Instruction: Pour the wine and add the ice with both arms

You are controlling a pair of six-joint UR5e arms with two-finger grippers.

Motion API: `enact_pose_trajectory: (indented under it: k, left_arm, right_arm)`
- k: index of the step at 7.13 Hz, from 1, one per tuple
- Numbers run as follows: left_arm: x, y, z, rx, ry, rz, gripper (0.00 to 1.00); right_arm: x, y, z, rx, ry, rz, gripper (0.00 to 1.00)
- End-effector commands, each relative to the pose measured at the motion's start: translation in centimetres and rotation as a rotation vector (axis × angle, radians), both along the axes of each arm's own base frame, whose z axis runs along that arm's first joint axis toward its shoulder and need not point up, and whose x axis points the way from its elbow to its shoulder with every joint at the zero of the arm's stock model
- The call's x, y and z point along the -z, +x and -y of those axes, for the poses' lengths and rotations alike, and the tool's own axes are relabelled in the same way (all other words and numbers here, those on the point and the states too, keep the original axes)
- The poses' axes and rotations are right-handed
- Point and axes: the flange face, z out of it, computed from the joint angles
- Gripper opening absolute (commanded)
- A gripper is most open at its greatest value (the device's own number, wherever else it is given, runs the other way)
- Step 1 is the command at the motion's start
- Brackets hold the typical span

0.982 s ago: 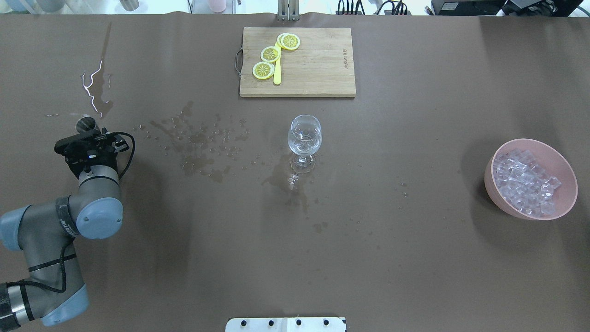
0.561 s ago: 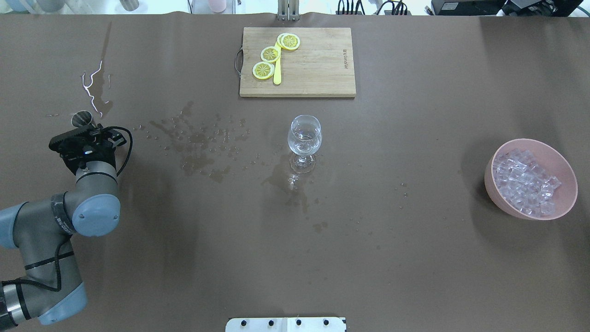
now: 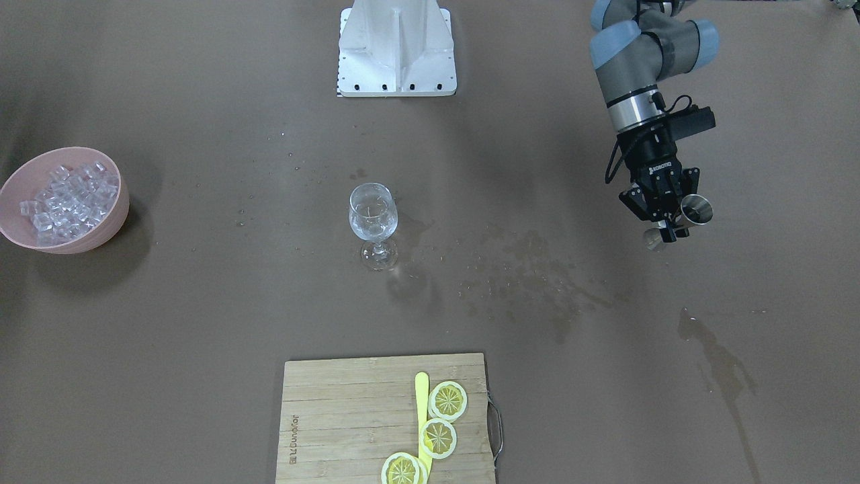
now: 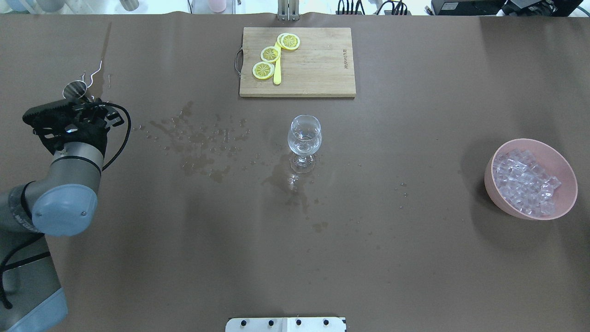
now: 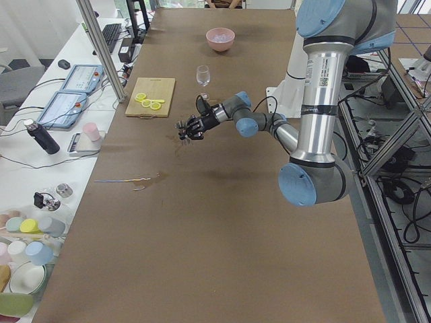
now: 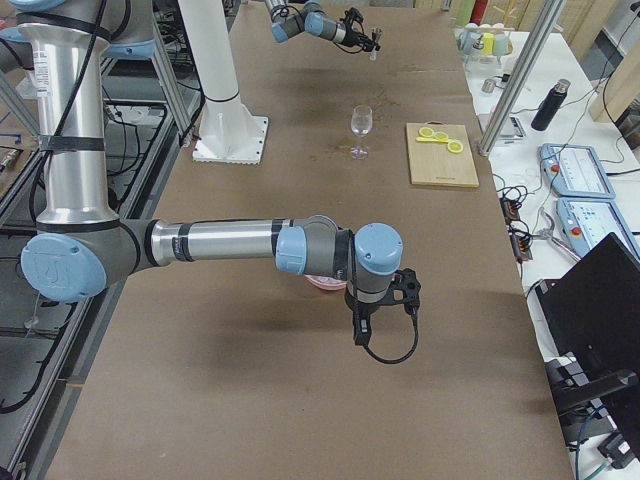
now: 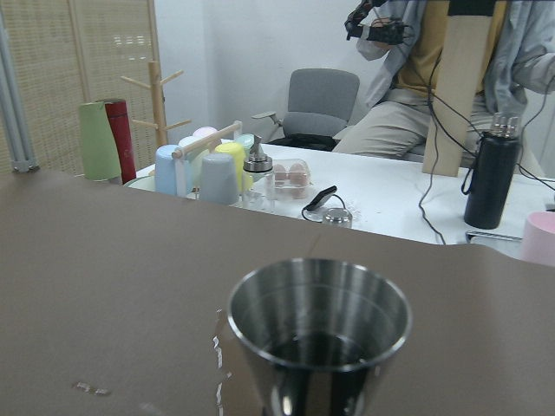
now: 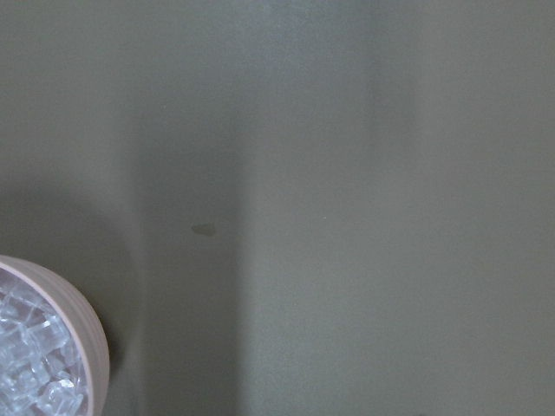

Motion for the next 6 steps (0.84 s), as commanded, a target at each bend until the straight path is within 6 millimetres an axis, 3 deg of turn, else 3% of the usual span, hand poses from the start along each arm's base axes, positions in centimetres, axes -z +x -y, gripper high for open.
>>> enact_pose_trajectory:
  k: [1,2,3,5,6]
  left_arm:
    - [9.9,0.5,-0.8,-0.132,0.105,-0.036,0.0]
    - [11.8,1.5,-1.5,-0.242,0.112,-0.034,0.0]
    - [15.3,2.6,-1.9,-0.348,0.153,-0.023,0.0]
    - [18.1,4.5,-3.3,-0.566,0.174,-0.032,0.0]
    - [19.3,6.8,-3.5,-0.604,0.173,-0.046,0.0]
  right_arm:
    - [-0.2,0.0,0.0,-0.001,-0.005,0.001,1.0]
    - [-0.2,0.0,0.0,-0.001,-0.005,0.002,1.0]
    - [-0.2,0.0,0.0,-0.002,-0.01,0.004,1.0]
    - [-0.2,-0.2,-0.1,-0.005,-0.013,0.033,1.0]
    - [-0.2,-0.3,-0.2,-0.005,-0.014,0.036,1.0]
